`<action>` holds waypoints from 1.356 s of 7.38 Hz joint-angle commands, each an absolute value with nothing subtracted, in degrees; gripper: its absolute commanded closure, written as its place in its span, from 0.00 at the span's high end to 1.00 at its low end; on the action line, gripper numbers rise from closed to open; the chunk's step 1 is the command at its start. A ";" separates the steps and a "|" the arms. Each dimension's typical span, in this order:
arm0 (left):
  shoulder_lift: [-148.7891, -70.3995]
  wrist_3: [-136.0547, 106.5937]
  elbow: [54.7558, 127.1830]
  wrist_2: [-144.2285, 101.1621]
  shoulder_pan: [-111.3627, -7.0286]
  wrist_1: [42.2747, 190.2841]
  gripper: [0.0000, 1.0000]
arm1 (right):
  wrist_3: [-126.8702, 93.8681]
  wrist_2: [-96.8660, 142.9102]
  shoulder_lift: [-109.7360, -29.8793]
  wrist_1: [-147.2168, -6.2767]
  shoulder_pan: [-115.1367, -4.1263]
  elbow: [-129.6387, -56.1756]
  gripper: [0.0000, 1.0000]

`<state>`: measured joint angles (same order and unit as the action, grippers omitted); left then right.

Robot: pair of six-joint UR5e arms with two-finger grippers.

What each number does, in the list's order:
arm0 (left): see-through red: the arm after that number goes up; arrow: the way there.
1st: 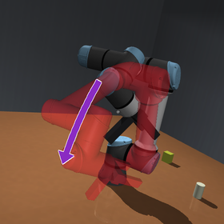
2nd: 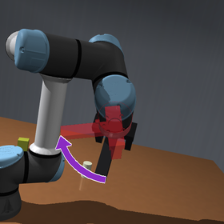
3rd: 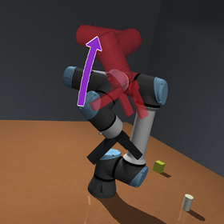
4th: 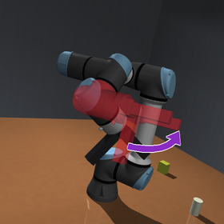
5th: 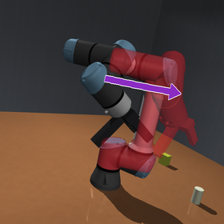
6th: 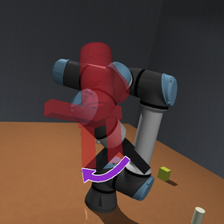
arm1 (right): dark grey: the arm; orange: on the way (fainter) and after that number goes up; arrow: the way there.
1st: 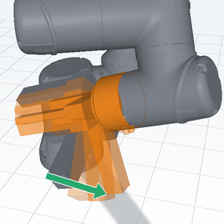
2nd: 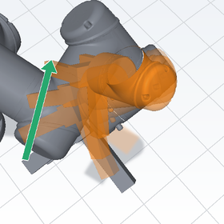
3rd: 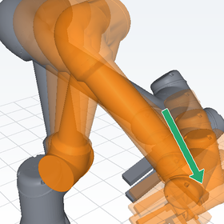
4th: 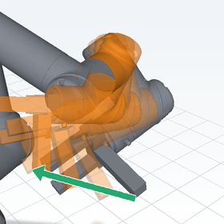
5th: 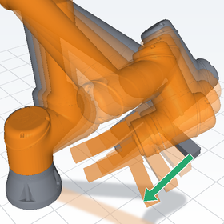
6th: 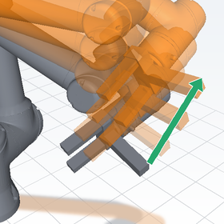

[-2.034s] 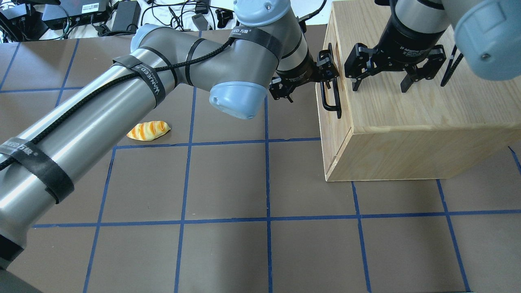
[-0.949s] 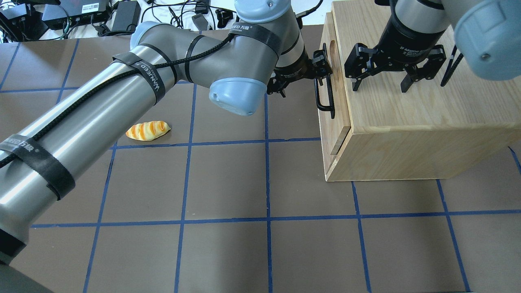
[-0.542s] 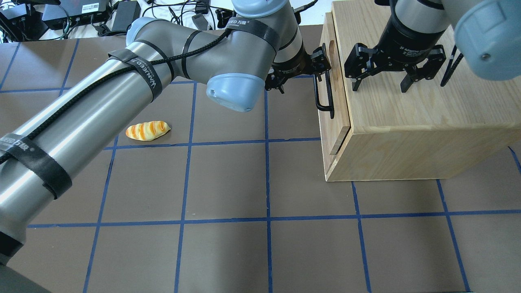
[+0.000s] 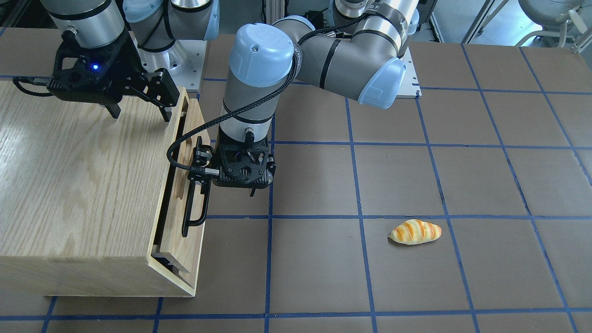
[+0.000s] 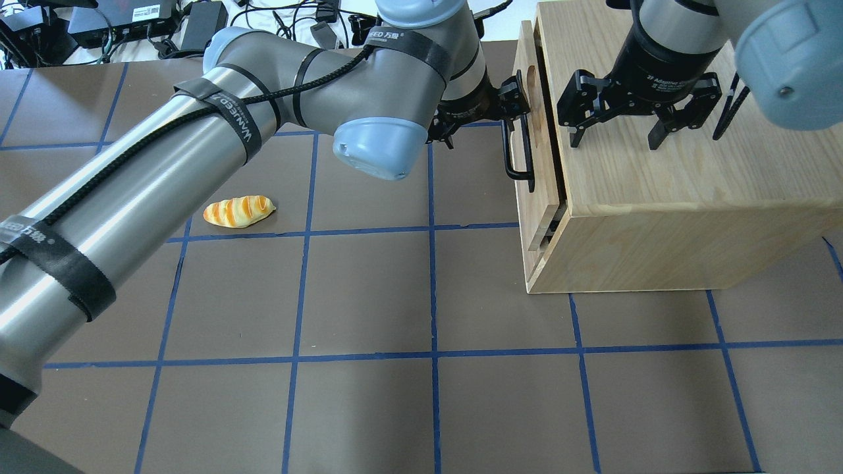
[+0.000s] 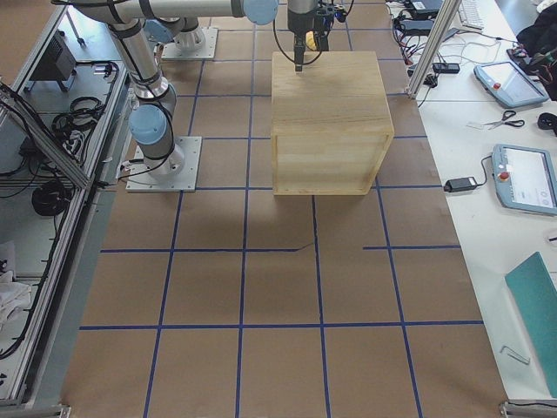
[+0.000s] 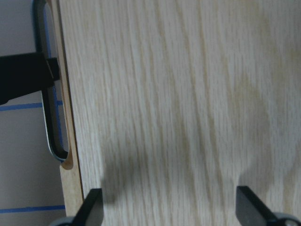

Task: Open upper drawer
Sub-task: 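Pull the handle with the left gripper, sliding the drawer toward the robot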

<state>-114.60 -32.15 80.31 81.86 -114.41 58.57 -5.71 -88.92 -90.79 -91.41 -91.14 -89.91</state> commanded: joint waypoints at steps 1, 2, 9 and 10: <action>-114.52 -31.82 80.24 82.18 -113.91 59.06 1.00 | -5.71 -88.86 -90.79 -91.41 -91.14 -89.91 1.00; -114.35 -31.73 80.16 82.18 -113.04 59.76 1.00 | -5.71 -88.94 -90.79 -91.41 -91.14 -89.91 1.00; -113.21 -25.93 80.07 84.90 -109.35 62.83 1.00 | -5.71 -88.86 -90.79 -91.41 -91.14 -89.91 1.00; -112.94 -25.84 80.16 84.90 -108.90 63.36 1.00 | -5.71 -88.94 -90.79 -91.41 -91.14 -89.91 1.00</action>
<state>-113.31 -26.18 80.13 84.90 -109.70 62.53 -5.71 -88.87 -90.79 -91.41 -91.14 -89.91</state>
